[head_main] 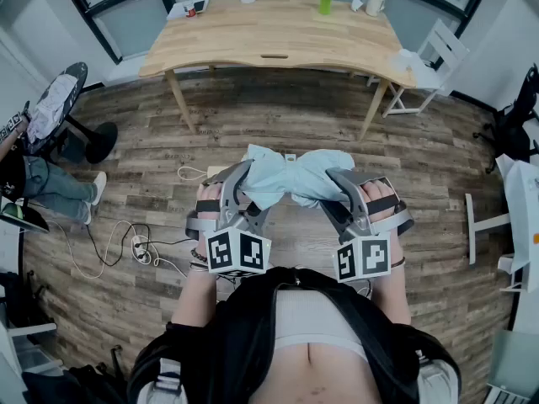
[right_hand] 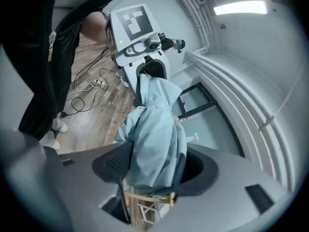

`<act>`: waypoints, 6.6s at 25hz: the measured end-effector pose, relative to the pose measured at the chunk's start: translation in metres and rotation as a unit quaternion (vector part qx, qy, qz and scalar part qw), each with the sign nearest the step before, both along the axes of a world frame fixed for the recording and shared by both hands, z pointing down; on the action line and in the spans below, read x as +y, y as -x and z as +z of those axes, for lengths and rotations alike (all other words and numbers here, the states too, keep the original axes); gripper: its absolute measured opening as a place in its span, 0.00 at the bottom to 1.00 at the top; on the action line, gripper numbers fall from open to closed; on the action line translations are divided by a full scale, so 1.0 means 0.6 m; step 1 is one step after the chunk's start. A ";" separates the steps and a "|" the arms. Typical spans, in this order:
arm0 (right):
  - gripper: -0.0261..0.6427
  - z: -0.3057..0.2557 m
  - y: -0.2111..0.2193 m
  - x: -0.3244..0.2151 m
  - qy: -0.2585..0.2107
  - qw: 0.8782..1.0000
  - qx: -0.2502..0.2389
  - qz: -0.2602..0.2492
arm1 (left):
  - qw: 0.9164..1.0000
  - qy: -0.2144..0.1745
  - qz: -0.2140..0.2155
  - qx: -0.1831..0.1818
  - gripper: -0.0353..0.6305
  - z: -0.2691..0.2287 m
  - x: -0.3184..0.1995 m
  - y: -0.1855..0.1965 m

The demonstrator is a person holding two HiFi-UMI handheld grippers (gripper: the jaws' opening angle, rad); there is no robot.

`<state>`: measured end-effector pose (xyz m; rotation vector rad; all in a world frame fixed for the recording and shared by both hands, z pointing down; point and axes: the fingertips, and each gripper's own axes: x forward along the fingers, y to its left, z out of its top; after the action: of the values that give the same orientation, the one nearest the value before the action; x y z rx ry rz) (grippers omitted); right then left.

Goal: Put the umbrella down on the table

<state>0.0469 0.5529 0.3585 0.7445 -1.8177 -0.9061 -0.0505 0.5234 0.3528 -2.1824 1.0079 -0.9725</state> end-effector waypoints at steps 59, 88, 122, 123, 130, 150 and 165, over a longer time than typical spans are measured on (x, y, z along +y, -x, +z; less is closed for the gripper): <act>0.48 -0.014 0.041 -0.345 -0.016 1.000 0.012 0.017 | 0.999 -0.018 0.023 0.015 0.51 -0.013 -0.350 0.038; 0.48 -0.032 -0.058 -0.636 -0.020 1.000 0.013 -0.011 | 1.000 -0.027 0.002 0.015 0.51 -0.031 -0.633 -0.059; 0.48 -0.012 -0.072 -0.670 -0.024 0.999 0.008 -0.024 | 0.999 -0.032 -0.014 0.007 0.51 -0.014 -0.661 -0.073; 0.48 -0.012 -0.072 -0.677 -0.025 0.999 0.009 -0.023 | 0.999 -0.032 -0.013 0.007 0.51 -0.015 -0.668 -0.073; 0.48 -0.017 -0.071 -0.752 -0.025 1.000 0.010 -0.015 | 0.999 -0.035 -0.004 0.008 0.51 -0.020 -0.745 -0.073; 0.48 -0.019 -0.044 -1.025 -0.019 0.999 0.016 0.022 | 0.999 -0.027 0.038 0.013 0.51 -0.019 -1.032 -0.051; 0.48 -0.025 0.005 -1.202 -0.022 0.999 0.011 0.040 | 0.998 -0.032 0.059 0.008 0.51 -0.029 -1.216 -0.005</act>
<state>0.0440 -0.1685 0.3433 0.8255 -1.7420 -0.9003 -0.0475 -0.2061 0.3354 -2.1739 0.8938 -0.8592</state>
